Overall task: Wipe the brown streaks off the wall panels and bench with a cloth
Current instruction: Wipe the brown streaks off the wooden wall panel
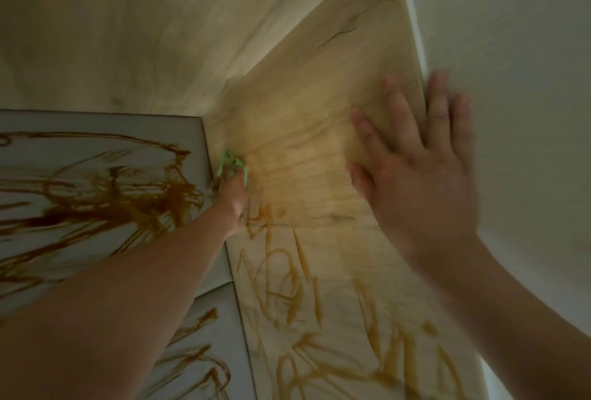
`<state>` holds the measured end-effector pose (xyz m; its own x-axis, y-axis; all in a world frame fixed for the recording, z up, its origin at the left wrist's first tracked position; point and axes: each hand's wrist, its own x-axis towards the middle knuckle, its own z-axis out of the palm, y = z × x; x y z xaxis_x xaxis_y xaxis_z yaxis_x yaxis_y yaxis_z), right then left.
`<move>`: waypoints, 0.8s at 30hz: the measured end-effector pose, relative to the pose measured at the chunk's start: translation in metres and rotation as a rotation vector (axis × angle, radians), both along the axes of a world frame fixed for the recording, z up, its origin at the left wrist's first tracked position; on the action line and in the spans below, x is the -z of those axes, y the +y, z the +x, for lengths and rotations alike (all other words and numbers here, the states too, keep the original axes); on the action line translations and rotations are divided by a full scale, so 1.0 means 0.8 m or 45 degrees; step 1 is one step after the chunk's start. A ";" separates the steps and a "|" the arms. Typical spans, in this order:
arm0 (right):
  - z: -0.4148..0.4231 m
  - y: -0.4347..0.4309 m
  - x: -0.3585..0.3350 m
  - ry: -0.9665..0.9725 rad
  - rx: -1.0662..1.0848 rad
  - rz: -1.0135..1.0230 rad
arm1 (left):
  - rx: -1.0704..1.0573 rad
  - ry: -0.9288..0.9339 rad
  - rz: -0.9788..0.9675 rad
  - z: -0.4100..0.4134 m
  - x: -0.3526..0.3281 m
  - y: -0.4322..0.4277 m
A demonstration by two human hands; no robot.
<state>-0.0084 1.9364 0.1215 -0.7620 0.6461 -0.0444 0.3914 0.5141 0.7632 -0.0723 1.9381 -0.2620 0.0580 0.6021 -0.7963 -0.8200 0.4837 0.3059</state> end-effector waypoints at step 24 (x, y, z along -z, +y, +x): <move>-0.001 0.004 0.003 -0.072 0.001 0.061 | 0.108 0.486 0.342 -0.005 -0.085 -0.033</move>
